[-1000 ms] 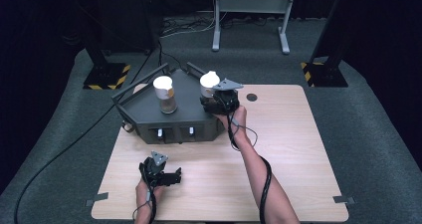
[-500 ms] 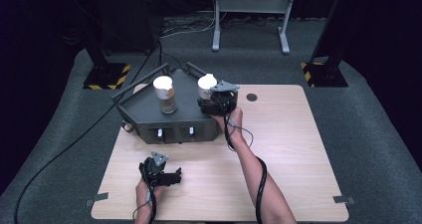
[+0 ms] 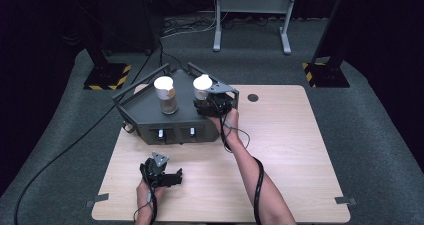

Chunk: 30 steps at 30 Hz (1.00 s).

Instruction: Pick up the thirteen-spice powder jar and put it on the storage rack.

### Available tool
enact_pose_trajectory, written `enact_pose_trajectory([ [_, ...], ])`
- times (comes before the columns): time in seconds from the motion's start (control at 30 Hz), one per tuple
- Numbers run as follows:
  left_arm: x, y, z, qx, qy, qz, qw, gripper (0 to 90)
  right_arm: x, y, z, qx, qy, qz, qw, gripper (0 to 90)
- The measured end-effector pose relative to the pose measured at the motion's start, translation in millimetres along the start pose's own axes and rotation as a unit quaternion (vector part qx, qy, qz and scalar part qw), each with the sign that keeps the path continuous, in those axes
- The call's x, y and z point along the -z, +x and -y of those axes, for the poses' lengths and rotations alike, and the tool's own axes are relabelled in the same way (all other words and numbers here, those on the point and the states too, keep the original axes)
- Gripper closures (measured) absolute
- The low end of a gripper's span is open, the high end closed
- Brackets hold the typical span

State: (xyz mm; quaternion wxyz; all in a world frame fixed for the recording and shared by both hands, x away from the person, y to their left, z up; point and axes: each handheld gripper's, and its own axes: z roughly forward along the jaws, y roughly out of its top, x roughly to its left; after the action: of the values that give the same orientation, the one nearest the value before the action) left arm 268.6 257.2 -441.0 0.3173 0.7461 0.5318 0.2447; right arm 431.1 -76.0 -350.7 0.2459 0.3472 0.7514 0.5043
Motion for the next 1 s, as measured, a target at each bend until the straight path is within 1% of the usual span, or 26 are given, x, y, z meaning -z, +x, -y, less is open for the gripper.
enact_pose_trajectory([
  [0.23,0.0,0.0,0.0,0.0,0.0,0.0,1.0,0.9,-4.6,3.2,-2.4,0.0,0.002,-0.002,1.0,30.0],
  [1.0,-0.3,0.1,-0.2,0.0,0.0,0.0,1.0,1.0,-13.4,7.2,-5.9,-0.003,0.002,-0.005,1.0,30.0],
])
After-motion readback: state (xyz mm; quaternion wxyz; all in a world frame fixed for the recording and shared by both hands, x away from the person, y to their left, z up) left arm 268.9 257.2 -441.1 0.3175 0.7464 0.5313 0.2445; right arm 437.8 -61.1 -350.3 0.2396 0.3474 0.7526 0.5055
